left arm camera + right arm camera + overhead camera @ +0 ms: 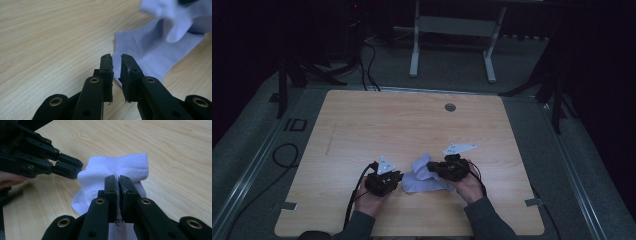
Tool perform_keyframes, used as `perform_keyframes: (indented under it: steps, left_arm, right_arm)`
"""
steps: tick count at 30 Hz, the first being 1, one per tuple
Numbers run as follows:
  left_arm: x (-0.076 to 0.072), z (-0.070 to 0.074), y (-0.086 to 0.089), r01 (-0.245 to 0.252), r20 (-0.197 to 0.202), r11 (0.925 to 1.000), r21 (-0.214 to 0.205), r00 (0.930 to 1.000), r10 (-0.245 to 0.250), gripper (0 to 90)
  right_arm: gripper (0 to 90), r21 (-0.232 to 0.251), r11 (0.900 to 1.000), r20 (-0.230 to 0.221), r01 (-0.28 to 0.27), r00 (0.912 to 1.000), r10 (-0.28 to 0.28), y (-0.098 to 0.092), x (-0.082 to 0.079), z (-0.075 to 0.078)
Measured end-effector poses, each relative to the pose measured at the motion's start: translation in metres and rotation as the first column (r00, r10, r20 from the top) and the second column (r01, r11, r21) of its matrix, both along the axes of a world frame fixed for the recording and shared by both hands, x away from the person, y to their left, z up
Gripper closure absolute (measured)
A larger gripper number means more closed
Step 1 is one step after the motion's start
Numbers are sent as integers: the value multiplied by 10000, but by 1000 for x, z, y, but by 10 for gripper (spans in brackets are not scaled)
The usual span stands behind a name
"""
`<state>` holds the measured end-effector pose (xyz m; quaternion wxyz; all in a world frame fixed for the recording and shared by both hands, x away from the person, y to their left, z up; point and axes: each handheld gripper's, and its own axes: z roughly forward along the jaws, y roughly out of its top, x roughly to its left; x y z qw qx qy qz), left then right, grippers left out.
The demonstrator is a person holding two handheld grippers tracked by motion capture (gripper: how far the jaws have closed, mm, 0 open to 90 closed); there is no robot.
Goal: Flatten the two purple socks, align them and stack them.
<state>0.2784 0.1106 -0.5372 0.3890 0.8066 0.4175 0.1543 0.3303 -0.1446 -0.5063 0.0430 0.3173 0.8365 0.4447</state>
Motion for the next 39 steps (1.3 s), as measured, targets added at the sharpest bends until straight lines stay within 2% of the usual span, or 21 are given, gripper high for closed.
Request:
perform_keyframes:
  steps: [3,8,15,23,27,32,34,35,39]
  left_arm:
    - [-2,2,-1,43,94,10000,-32,9999,-43,785]
    - [-6,7,-8,390,167,9991,-182,9991,-387,780]
    - [-9,8,-13,638,143,9974,-349,9979,-634,749]
    - [-9,3,-22,972,-185,9941,-483,9950,-982,731]
    - [-5,-2,-28,1112,-313,9930,-405,9932,-1125,725]
    - [-1,-4,-32,1094,-391,9936,-289,9931,-1104,880]
    - [-2,-4,-31,1074,-353,9939,-255,9935,-1083,885]
    - [-2,-4,-31,1035,-336,9942,-297,9940,-1045,889]
    - [-2,-3,-30,967,-325,9947,-360,9947,-979,890]
  right_arm:
    - [852,-9,10000,-46,-12,10000,12,1,0,-2]
    - [853,76,10000,-189,52,9998,-50,3,0,-7]
    - [853,80,9999,-218,88,9997,-87,5,-1,-11]
    - [852,108,9999,-196,95,9998,-93,7,-2,-14]
    - [853,44,10000,-237,-41,9997,42,9,-3,-16]
    - [843,-20,10000,-220,-39,9998,39,11,-4,-16]
    - [831,-23,10000,-231,-41,9997,40,11,-4,-15]
    - [769,58,9999,-123,-93,9999,94,10,-5,-13]
    - [717,361,9993,48,28,10000,-30,5,-6,-6]
